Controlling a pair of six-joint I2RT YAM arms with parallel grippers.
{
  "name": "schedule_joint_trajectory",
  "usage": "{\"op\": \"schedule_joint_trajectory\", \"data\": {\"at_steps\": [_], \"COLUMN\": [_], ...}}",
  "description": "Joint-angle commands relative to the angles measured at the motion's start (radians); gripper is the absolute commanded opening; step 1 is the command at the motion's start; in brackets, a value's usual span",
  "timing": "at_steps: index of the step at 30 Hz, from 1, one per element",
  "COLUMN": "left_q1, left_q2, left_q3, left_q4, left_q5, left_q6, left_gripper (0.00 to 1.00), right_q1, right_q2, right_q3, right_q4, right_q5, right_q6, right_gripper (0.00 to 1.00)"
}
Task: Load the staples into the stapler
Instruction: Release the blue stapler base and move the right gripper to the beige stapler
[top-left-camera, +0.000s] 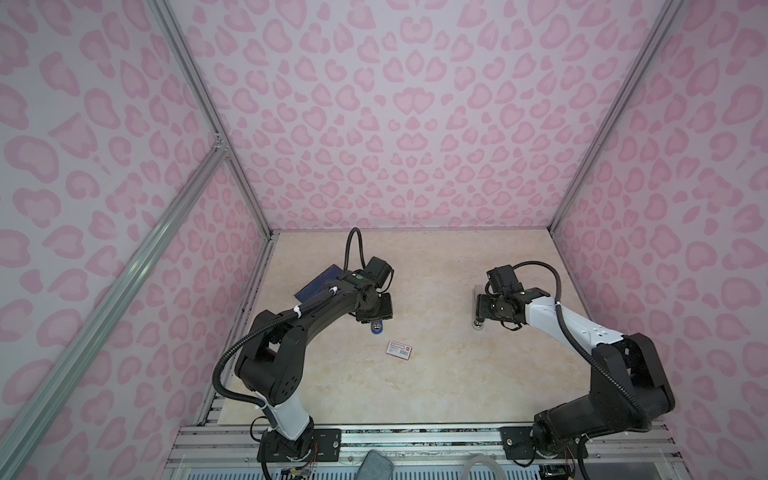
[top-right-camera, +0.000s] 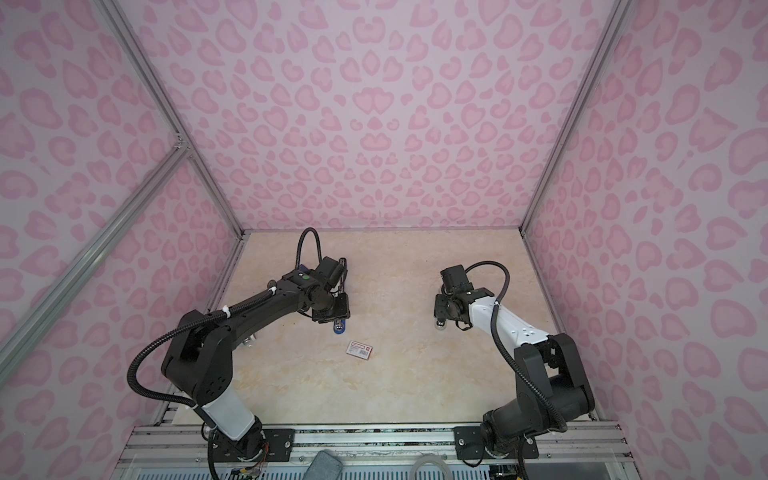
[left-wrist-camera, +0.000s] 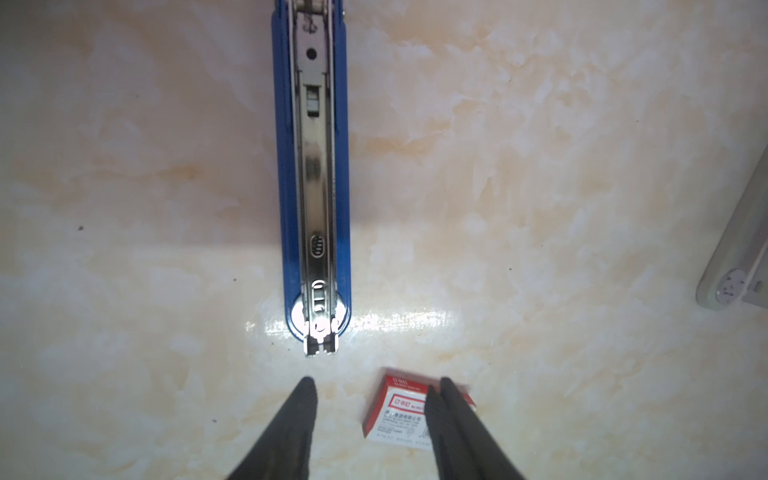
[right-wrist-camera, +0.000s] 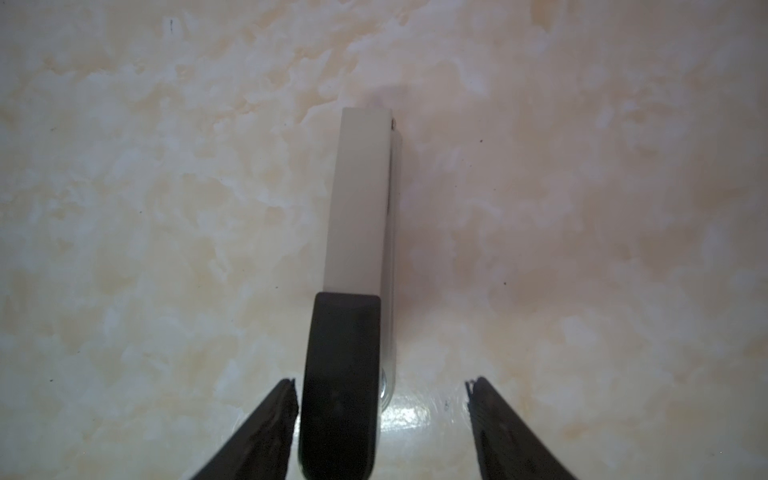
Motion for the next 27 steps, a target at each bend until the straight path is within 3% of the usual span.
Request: {"op": "schedule_joint_trajectory", "data": {"at_steps": [1, 7, 15, 23, 27], "left_q1": [0.000, 0.000, 0.000, 0.000, 0.000], "left_q2": [-0.017, -0.026, -0.062, -0.062, -0.059], "left_q3": [-0.011, -0.019, -0.023, -0.004, 0.014], "left_q4": [0.024, 0.029, 0.002, -0.046, -0.047], "left_q5": [0.010, 0.007, -0.067, -0.104, -0.091], "left_q6": [-0.020, -0.025, -0.096, -0.163, -0.165], "left_gripper": [0.50, 0.49, 0.50, 0.46, 0.46], "right_q1": [0.004, 0.021, 0.160, 0.318, 0.360], "right_q2": [0.037, 0.096, 0.191, 0.283, 0.303], "right_q3": [0.012, 0.044, 0.136, 0.250, 0.285], "right_q4": [0.012, 0.019, 0.001, -0.003, 0.003], "right_q5": [-0.002, -0.012, -0.012, -0.033, -0.055], "right_q6": [0.002, -0.014, -0.034, -0.025, -0.009], "right_gripper": [0.64, 0.50, 0.30, 0.26, 0.30]}}
